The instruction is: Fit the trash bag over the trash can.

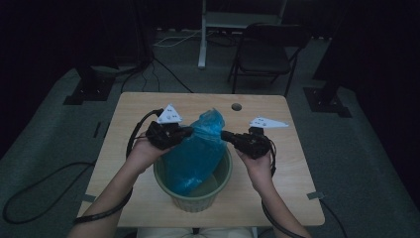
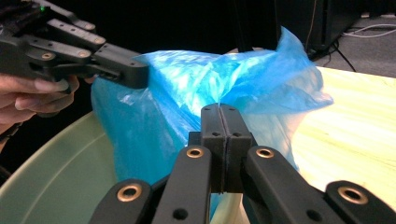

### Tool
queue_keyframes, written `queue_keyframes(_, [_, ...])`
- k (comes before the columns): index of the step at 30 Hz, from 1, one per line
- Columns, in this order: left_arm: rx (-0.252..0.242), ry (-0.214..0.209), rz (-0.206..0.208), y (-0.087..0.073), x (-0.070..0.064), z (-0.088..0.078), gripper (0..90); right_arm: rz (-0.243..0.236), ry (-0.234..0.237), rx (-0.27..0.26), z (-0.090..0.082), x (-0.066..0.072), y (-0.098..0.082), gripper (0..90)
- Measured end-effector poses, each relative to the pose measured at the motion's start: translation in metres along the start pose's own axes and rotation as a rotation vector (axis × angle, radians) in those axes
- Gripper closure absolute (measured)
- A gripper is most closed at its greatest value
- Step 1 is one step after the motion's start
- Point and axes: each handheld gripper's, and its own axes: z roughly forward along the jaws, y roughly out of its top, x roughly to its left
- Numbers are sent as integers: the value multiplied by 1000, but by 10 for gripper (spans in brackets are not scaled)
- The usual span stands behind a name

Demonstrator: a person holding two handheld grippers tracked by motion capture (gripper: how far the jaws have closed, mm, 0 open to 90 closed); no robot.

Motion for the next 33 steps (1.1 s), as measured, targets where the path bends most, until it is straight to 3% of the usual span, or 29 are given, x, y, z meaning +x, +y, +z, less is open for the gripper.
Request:
queue_keyframes(9, [-4,-49,55,-15,-22,-22,900,1,108,-4,-21,11,-12,900])
queue_keyframes(14, [-11,-68,60,-20,-27,-26,900,17,122,14,-28,8,-20,900])
queue_keyframes(17, [7,-108,86,-28,-36,-27,900,30,150,24,-34,6,-28,900])
queue_keyframes(22, [16,-132,101,-37,-44,-27,900,22,161,57,-43,8,-38,899])
queue_keyframes(24, [20,-119,106,-40,-47,-28,900,38,166,63,-46,6,-41,814])
queue_keyframes(27, [11,-155,85,-42,-47,-28,900,79,164,37,-50,-5,-37,735])
queue_keyframes(28, [21,-137,87,-44,-47,-25,900,90,161,26,-49,-7,-33,687])
queue_keyframes(31, [25,-140,83,-44,-47,-22,900,111,184,0,-42,-11,-14,550])
queue_keyframes(33, [28,-145,84,-44,-48,-19,900,99,204,1,-34,-8,1,467])
